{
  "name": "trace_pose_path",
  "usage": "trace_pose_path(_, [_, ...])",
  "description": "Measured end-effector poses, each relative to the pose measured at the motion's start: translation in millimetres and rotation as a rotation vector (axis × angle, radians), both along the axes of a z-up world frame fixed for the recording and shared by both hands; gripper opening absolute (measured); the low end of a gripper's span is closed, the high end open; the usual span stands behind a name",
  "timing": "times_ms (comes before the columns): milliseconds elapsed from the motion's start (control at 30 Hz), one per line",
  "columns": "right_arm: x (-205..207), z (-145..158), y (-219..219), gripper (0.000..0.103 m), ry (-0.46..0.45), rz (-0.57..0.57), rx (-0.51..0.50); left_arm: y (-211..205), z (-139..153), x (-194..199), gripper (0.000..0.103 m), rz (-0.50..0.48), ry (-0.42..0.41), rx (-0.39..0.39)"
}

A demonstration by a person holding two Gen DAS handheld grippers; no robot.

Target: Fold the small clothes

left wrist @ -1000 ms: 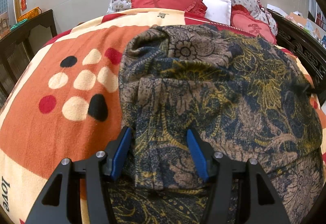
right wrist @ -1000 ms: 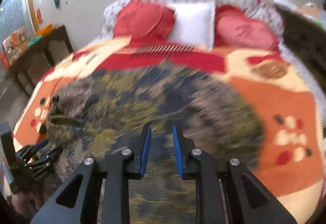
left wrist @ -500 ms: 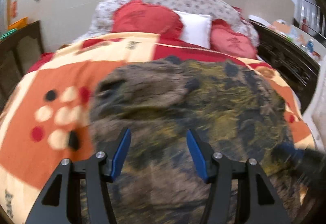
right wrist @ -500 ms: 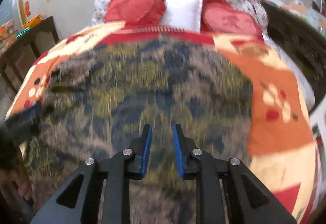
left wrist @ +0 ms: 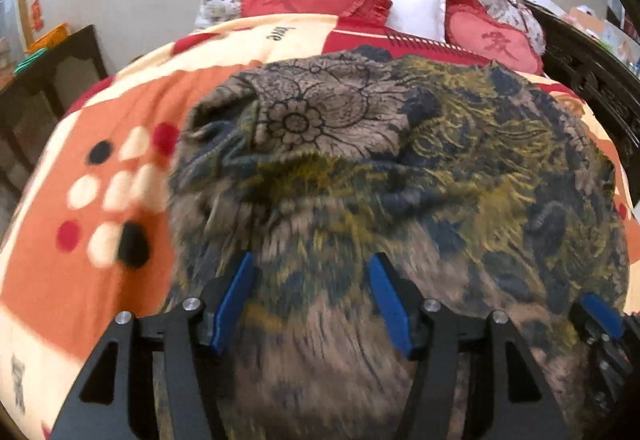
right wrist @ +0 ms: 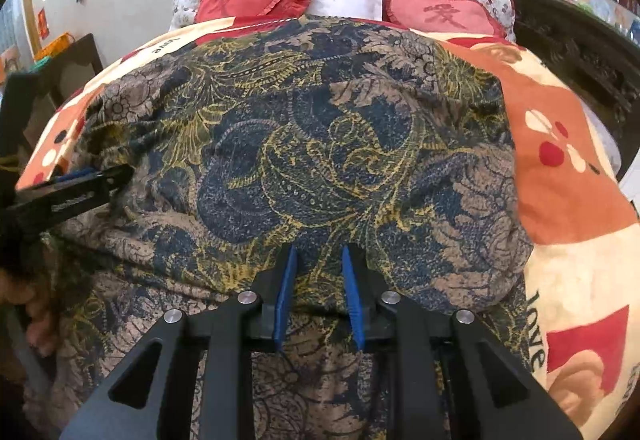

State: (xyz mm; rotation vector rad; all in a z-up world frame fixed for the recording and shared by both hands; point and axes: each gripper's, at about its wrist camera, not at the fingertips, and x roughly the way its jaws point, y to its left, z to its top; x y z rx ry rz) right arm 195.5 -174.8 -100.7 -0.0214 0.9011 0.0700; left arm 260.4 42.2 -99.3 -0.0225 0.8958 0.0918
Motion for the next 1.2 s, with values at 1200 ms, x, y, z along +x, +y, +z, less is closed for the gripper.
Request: trace_pose_path(1200, [3, 4, -19, 0.049, 0.009, 0.042, 0.179, -13, -20, -36, 0.073, -0.029, -0.015, -0.032])
